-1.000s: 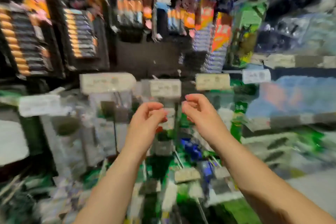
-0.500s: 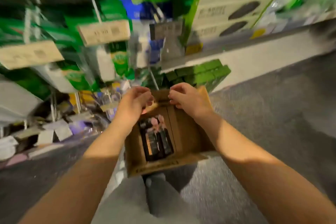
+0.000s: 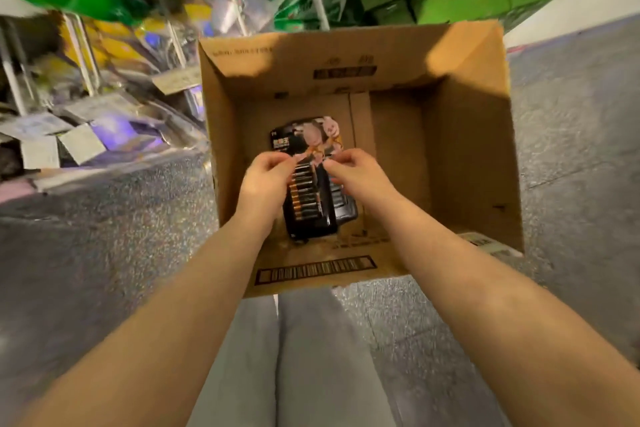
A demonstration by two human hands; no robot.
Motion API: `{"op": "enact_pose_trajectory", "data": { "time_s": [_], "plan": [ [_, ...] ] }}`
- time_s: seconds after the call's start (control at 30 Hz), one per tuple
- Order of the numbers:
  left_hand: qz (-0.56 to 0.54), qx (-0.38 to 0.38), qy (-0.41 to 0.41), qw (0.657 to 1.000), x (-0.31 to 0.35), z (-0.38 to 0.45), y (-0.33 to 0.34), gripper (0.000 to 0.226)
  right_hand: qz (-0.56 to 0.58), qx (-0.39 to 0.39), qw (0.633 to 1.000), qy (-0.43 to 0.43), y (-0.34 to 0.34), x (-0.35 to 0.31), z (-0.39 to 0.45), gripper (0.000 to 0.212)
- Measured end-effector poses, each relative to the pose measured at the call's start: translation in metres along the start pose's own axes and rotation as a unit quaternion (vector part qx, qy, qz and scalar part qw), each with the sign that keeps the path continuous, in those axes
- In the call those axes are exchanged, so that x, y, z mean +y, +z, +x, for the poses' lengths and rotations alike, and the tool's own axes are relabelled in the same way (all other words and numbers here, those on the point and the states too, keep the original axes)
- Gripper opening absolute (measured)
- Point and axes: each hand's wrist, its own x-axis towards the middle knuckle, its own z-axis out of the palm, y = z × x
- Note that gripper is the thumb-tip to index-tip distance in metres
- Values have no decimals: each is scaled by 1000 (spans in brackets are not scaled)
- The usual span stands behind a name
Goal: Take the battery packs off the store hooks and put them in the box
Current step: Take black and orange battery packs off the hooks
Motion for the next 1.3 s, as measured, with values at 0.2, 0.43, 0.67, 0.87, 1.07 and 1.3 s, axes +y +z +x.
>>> {"op": "enact_pose_trajectory", "data": {
  "time_s": [0.2,0.43,0.67,0.87,1.07,1.3],
  "plan": [
    [-2,30,60,998,-17,5,-1,9,18,74,995,62,35,24,35,65],
    [-12,57,45,997,-29,7,-2,16,-104,64,990,66,53,31,52,52],
    [7,53,40,998,-29,11,0,41,68,-42,996,30,10,24,38,31],
    [-60,-47,-14,997,-23,-1,1,37,125,-197,972,-29,-20,-5,8,24],
    [-22,-10,50,998,-7,-30,-11,17,157,-184,969,-42,-24,-18,-6,24],
    [-56,12,111,992,5,-66,-70,22,85,37,993,76,-13,9,26,51]
  ]
}}
